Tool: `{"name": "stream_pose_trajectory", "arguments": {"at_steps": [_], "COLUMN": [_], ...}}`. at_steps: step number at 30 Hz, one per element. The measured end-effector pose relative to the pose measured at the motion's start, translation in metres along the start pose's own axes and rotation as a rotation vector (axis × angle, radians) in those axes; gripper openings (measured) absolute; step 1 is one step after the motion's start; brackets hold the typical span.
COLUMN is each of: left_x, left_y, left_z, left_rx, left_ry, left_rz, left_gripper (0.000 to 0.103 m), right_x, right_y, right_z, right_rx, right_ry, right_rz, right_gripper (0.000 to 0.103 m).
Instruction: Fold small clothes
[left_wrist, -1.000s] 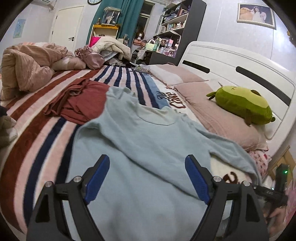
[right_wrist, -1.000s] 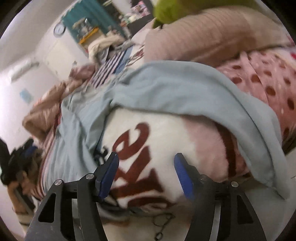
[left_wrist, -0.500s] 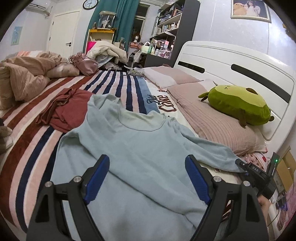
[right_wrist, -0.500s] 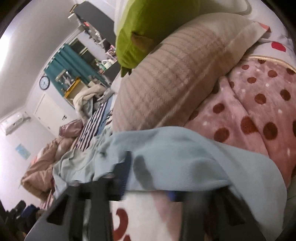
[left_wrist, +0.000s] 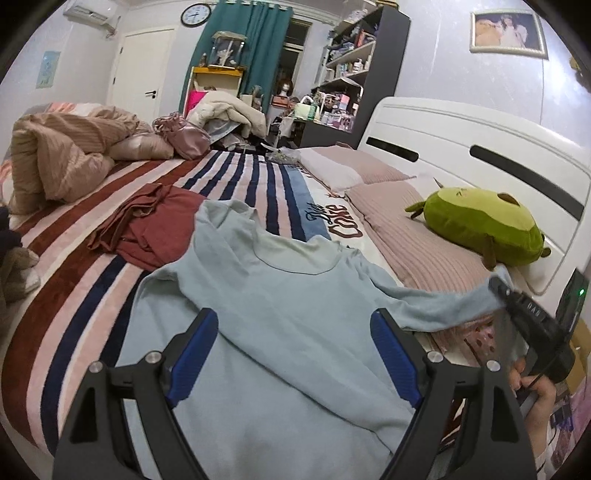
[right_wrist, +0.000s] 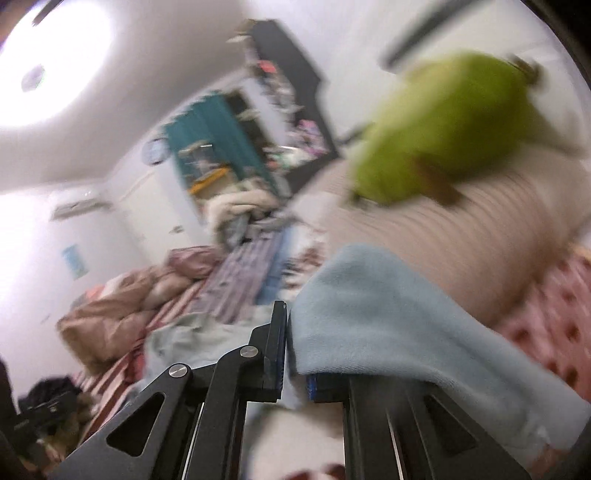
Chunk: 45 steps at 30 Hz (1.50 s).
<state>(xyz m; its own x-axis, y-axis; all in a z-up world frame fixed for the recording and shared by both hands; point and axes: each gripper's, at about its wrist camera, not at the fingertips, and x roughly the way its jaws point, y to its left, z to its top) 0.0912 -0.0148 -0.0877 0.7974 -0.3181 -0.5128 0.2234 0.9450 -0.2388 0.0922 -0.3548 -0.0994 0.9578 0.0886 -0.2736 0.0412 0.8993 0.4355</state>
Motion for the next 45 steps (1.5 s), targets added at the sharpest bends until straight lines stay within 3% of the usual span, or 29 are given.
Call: {"name": "stream_pose_trajectory", "arguments": {"at_steps": [3,8,13,16,20,23,25,26,31,36,38,39,43,44,45], "left_x": [-0.006,-0.014,-0.018,-0.017,-0.015,-0.016,-0.016,-0.017,-0.019,-0.023,-0.025,-0.027,-0.035,-0.036,-0.037], "left_y": [0.015,0.039,0.06,0.067,0.072,0.069,0.065,0.063,0.055,0.057,0.059,0.059,0.063,0.066,0.069], "left_z": [0.0,-0.001,-0.008,-0.012,-0.016,-0.015,-0.016,-0.017,-0.027,-0.029,-0.029,-0.029,-0.031,-0.032,-0.032], "left_rx": [-0.02,-0.04,-0.069,-0.076,-0.085,-0.08,-0.065,-0.055,-0.043,-0.066,-0.073,-0.077,-0.078,-0.083,-0.09], "left_ry": [-0.009,-0.018,-0.013,-0.004,0.0,-0.008,-0.008,-0.009,-0.019,-0.029,-0.034,-0.036,-0.051,-0.055,-0.058], "left_rz": [0.034,0.103,0.148,0.17,0.166,0.155,0.138,0.129,0.073,0.036,0.026,0.02,0.014,0.014,0.015], "left_gripper": [0.082,0.082,0.082,0.082,0.082,0.082,0.082,0.083,0.085,0.085,0.085,0.085,0.085,0.085,0.085], "right_x": [0.012,0.049,0.097,0.11,0.114,0.082,0.056,0.043,0.009,0.021,0.039,0.047,0.064,0.068,0.075], "right_y": [0.045,0.11,0.137,0.131,0.124,0.113,0.097,0.091,0.036,0.003,-0.008,-0.01,-0.001,0.002,0.004], "right_z": [-0.001,-0.042,-0.124,-0.152,-0.148,-0.128,-0.111,-0.104,-0.075,-0.082,-0.09,-0.094,-0.101,-0.101,-0.102], "right_rx": [-0.09,-0.262,-0.339,-0.338,-0.262,-0.196,-0.153,-0.14,0.007,0.113,0.178,0.199,0.177,0.184,0.193], "right_ry": [0.051,0.286,0.614,0.693,0.723,0.696,0.641,0.619,0.542,0.576,0.606,0.615,0.592,0.584,0.567], "right_rz": [0.131,0.258,0.269,0.249,0.261,0.323,0.353,0.356,0.281,0.179,0.185,0.188,0.188,0.202,0.197], "right_gripper": [0.004,0.003,0.005,0.006,0.01,0.023,0.041,0.043,0.054,0.063,0.064,0.07,0.077,0.077,0.07]}}
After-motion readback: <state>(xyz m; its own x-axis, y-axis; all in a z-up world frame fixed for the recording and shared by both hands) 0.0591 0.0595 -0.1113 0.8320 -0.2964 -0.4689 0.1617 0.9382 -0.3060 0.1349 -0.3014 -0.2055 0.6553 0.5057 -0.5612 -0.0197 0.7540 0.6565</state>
